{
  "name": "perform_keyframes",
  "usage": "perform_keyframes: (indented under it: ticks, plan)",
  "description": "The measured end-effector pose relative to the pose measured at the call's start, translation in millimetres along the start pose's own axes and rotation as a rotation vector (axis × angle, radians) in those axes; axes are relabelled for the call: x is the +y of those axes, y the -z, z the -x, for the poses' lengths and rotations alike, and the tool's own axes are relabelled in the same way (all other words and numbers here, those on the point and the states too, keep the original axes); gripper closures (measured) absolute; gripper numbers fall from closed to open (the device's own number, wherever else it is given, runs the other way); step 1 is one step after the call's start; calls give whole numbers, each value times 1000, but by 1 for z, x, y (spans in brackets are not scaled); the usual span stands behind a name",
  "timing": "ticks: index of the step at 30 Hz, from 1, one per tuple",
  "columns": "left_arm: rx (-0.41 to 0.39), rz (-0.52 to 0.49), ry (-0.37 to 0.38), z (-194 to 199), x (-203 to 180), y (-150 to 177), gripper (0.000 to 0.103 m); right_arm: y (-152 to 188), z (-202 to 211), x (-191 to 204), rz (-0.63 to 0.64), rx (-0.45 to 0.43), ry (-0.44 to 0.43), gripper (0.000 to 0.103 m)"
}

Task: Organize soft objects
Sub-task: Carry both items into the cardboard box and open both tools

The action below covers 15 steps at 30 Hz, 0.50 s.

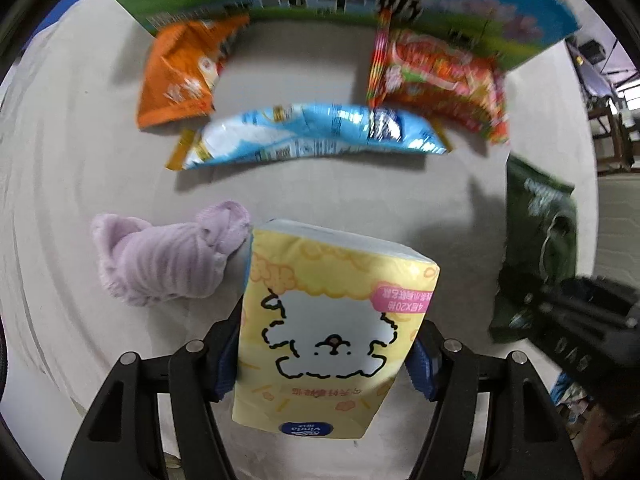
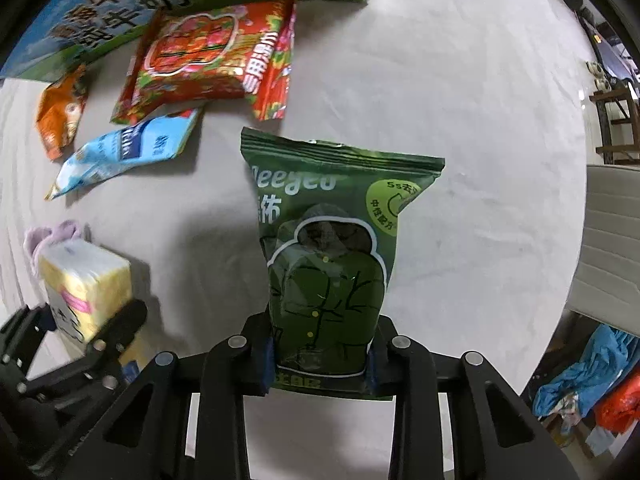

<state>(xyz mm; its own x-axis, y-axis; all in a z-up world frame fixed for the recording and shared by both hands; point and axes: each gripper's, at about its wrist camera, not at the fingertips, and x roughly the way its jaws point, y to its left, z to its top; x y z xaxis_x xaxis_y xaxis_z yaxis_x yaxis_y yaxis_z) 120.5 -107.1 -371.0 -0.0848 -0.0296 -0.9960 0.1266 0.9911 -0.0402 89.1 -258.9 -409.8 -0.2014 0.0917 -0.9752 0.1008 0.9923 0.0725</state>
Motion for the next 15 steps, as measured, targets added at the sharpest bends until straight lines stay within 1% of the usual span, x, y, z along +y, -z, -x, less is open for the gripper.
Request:
perform_keyframes:
  ticks: [4,7,8,11,12,13,14,15]
  plan:
    - [-53,16,38,34,-4,9,38,22,22,2,1,-32,-29,70]
    - [-105,20,69,66,-9,14,38,36,42,4,-3,-62,-63,70]
    - [-119,23,83,73,-6,11,38,40,50,5,-4,-73,-76,70]
    - [-172,27,126,110,1,-9,38,48,72,9,-6,-110,-116,70]
    - [-189,20,143,127,-3,-20,38,48,81,10,-6,-124,-133,70]
    - [-207,19,155,140,-5,-23,38,49,93,11,-5,-141,-151,70]
    - [-218,21,166,148,6,-39,38,49,106,12,-2,-162,-168,70]
    - [-230,17,187,161,8,-48,38,40,113,12,2,-181,-183,70]
